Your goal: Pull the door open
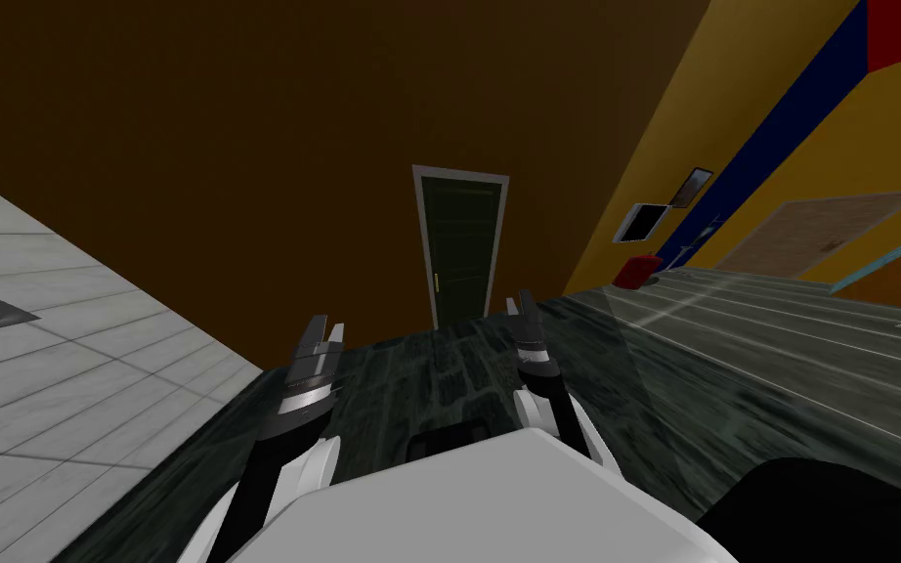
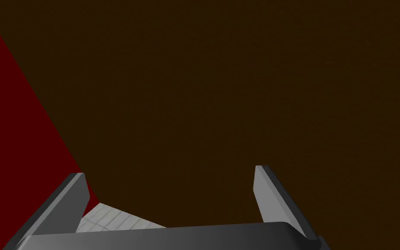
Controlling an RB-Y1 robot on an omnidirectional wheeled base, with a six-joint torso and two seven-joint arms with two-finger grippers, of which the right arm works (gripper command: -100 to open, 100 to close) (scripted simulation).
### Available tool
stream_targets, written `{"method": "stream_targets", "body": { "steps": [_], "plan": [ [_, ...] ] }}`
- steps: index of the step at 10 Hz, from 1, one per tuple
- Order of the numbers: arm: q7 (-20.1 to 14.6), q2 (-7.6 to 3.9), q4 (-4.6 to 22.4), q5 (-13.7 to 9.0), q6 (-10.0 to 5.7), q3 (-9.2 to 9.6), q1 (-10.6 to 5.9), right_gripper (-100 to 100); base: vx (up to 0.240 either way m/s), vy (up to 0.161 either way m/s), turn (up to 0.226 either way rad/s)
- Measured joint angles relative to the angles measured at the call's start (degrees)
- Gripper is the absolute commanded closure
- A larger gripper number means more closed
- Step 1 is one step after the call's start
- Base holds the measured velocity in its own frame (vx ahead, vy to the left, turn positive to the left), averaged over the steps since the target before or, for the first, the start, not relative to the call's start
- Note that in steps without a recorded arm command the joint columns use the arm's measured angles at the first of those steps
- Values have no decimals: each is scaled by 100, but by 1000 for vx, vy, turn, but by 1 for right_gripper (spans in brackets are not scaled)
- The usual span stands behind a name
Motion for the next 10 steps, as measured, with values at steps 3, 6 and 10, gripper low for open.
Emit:
{"method": "stream_targets", "body": {
  "steps": [3,6,10],
  "plan": [
    [-323,-133,252,-126,-70,-57,-4,-100,177,11,125],
    [-689,-247,543,-259,-126,-116,-49,-100,159,3,102],
    [-1096,-336,900,-399,-231,-163,-85,-100,92,3,87]
  ]
}}
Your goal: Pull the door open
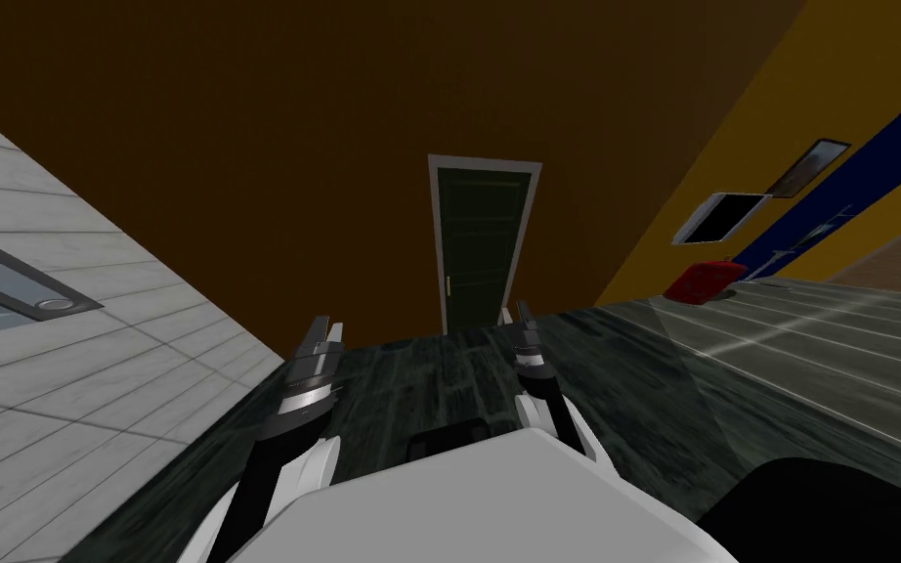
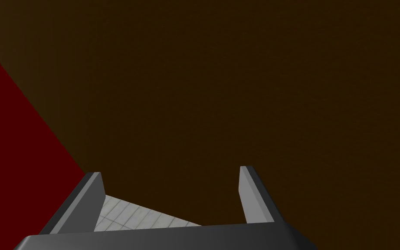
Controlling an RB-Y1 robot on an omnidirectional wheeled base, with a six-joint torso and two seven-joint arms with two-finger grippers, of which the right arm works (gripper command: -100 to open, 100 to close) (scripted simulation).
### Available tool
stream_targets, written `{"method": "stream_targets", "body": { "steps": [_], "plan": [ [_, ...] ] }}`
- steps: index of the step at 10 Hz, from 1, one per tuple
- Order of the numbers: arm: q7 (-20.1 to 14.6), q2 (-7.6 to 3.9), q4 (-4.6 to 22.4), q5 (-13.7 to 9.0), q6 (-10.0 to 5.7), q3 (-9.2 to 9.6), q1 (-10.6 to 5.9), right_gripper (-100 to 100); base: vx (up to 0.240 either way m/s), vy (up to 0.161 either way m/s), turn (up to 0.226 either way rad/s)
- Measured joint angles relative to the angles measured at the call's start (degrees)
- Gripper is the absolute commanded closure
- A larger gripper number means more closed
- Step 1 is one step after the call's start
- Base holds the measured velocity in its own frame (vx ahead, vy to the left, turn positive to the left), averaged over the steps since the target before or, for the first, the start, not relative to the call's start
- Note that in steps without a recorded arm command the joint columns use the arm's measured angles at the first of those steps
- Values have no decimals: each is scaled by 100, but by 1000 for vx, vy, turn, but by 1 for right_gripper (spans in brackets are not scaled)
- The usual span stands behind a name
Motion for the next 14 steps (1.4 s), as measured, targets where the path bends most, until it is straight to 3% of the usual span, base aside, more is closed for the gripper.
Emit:
{"method": "stream_targets", "body": {
  "steps": [7,14],
  "plan": [
    [-788,-165,627,-294,-112,-147,-103,-100,95,1,101],
    [-1673,-246,1314,-604,-285,-249,-140,-100,102,-4,118]
  ]
}}
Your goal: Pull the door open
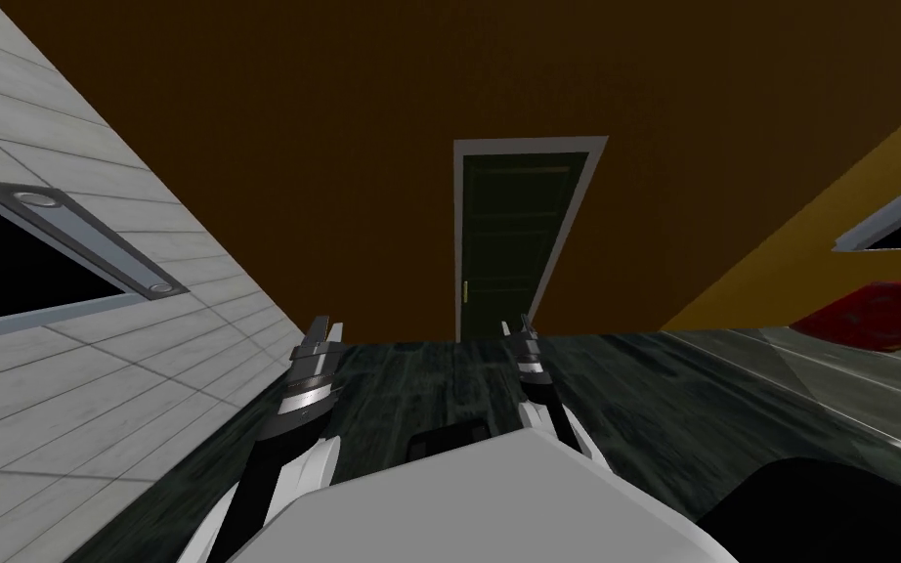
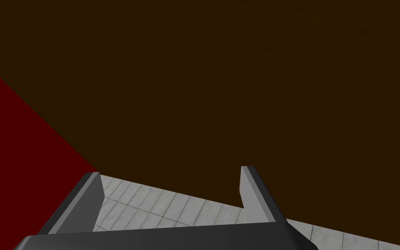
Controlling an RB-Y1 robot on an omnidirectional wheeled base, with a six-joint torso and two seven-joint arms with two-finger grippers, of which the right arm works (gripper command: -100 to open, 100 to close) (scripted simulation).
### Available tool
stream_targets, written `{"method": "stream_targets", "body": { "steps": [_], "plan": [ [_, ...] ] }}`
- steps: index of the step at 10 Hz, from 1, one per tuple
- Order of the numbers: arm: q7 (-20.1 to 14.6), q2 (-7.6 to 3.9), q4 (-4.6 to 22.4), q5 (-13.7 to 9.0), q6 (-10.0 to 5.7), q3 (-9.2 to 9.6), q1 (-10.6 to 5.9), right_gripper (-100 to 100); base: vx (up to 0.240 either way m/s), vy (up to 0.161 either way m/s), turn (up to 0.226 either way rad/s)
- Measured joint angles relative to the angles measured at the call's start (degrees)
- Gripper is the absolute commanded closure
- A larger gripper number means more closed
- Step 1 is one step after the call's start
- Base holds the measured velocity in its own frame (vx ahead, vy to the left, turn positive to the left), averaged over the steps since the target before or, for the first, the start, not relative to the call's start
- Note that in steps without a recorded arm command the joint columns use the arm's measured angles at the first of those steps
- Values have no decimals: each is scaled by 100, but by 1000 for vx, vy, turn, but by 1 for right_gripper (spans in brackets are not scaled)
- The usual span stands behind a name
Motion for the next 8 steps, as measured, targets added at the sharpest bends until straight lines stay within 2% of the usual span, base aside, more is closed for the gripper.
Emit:
{"method": "stream_targets", "body": {
  "steps": [2,5,8],
  "plan": [
    [-299,-56,266,-121,-57,-83,-60,-100,104,-8,133],
    [-714,-69,555,-264,-152,-122,-30,-100,108,-8,128],
    [-1131,-74,897,-416,-208,-189,-98,-100,94,-30,123]
  ]
}}
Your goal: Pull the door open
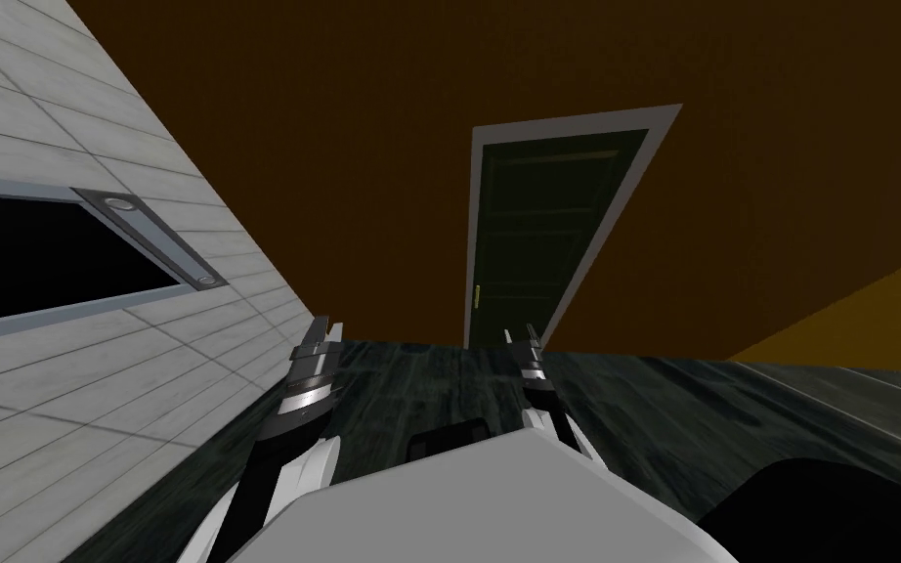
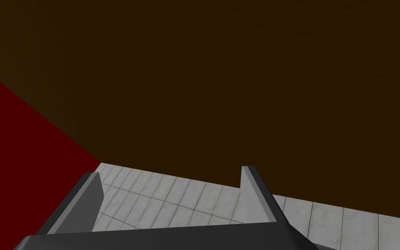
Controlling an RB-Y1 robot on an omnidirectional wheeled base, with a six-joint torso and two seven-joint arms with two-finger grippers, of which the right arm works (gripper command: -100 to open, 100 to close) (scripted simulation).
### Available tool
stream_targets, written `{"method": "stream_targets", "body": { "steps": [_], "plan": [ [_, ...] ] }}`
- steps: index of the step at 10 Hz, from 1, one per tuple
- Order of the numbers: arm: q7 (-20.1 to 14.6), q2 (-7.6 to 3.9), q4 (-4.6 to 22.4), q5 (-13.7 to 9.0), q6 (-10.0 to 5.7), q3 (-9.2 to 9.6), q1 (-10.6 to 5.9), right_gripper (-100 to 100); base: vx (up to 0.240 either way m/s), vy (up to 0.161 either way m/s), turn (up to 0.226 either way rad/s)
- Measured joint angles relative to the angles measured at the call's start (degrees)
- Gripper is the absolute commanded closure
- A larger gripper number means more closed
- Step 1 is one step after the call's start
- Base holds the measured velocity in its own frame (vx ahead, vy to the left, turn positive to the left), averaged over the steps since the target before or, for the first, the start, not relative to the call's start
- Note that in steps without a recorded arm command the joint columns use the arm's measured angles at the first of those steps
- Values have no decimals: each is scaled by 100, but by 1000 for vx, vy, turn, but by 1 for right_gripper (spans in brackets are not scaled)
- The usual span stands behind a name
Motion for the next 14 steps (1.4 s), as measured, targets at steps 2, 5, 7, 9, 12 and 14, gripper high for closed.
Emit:
{"method": "stream_targets", "body": {
  "steps": [2,5,7,9,12,14],
  "plan": [
    [-286,-7,220,-104,-61,-45,-14,-100,97,-15,135],
    [-716,-8,549,-262,-126,-116,-49,-100,98,-22,122],
    [-1012,-15,771,-370,-186,-164,-59,-100,100,-23,132],
    [-1276,8,1007,-468,-229,-208,-110,-100,103,-25,122],
    [-1689,33,1387,-615,-339,-269,-160,-100,93,-31,123],
    [-1961,49,1558,-714,-379,-312,-155,-100,83,-36,119]
  ]
}}
